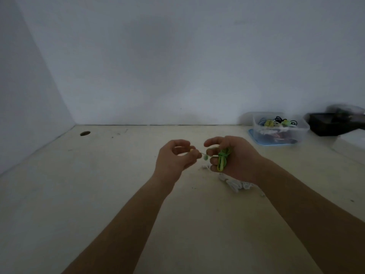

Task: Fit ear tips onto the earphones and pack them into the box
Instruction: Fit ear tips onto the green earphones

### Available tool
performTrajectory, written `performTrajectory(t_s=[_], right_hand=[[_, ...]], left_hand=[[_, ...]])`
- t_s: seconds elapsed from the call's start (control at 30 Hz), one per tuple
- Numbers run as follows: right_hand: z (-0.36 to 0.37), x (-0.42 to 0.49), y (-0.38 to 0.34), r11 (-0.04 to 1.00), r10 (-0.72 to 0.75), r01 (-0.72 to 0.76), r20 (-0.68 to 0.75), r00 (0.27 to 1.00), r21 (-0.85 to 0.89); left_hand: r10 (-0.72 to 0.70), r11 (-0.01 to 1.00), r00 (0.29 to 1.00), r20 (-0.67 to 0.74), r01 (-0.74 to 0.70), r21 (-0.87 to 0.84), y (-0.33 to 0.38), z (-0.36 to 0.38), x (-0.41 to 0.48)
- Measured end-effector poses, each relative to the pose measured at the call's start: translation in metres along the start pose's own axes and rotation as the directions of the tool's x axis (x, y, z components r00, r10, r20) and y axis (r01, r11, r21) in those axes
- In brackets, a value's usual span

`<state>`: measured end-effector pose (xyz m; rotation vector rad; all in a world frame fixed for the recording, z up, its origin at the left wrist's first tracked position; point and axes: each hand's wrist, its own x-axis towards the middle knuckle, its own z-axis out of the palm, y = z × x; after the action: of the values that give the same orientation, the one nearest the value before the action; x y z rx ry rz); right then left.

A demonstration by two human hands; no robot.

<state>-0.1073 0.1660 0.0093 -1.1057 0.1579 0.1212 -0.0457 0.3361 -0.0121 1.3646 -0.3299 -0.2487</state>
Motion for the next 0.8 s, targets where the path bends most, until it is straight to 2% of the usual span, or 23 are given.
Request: performTrajectory(t_s=[0.03, 0.1, 0.17, 0.23, 0.33, 0.47, 0.6, 0.67, 0.7, 0.73, 0.8], right_hand=[[0.003, 0.003, 0.001, 0.999, -0.028, 0.028, -0.005, 1.0, -0.031], [0.007, 0.009, 0.004, 0.969, -0.133, 0.11, -0.095, 0.987, -0.222], [0.008, 0.017, 0.007, 0.873, -0.272, 0.168, -0.17, 0.947, -0.459], [0.011, 0.023, 0.011, 0.792, -0.364, 0.223, -0.146, 0.92, -0.568], [0.012, 0.027, 0.018, 0.773, -0.412, 0.282, -0.111, 0.904, -0.568], [0.014, 0.033, 0.02, 0.796, -0.413, 0.318, -0.078, 0.907, -0.515], [0.016, 0.038, 0.026, 0.819, -0.394, 0.324, -0.054, 0.918, -0.474], [0.015, 0.043, 0.029, 0.827, -0.386, 0.309, -0.075, 0.92, -0.47], [0.014, 0.044, 0.03, 0.84, -0.374, 0.293, -0.097, 0.922, -0.457], [0.012, 0.045, 0.032, 0.861, -0.357, 0.275, -0.123, 0.926, -0.427], [0.01, 0.049, 0.034, 0.909, -0.316, 0.245, -0.174, 0.933, -0.338]], left_hand=[[0.005, 1.0, 1.0, -0.024, -0.005, -0.002, 0.002, -0.002, 0.002], [0.011, 1.0, 0.999, -0.031, -0.011, -0.003, 0.006, -0.005, 0.006], [0.015, 1.0, 1.0, -0.014, -0.015, -0.01, 0.009, -0.008, 0.009], [0.035, 0.999, 0.999, -0.027, -0.034, 0.03, 0.01, -0.008, 0.013], [0.074, 0.989, 0.995, -0.071, -0.064, 0.133, 0.006, -0.01, 0.018], [0.09, 0.99, 0.992, -0.085, -0.08, 0.114, 0.003, -0.015, 0.023], [0.068, 0.993, 0.998, 0.014, -0.069, 0.097, 0.005, -0.021, 0.025], [0.085, 0.975, 0.995, 0.05, -0.093, 0.202, 0.004, -0.029, 0.028], [0.123, 0.925, 0.991, 0.053, -0.134, 0.356, 0.002, -0.034, 0.03], [0.169, 0.815, 0.983, 0.068, -0.178, 0.552, 0.001, -0.041, 0.033], [0.181, 0.522, 0.976, 0.125, -0.203, 0.828, -0.004, -0.051, 0.036]])
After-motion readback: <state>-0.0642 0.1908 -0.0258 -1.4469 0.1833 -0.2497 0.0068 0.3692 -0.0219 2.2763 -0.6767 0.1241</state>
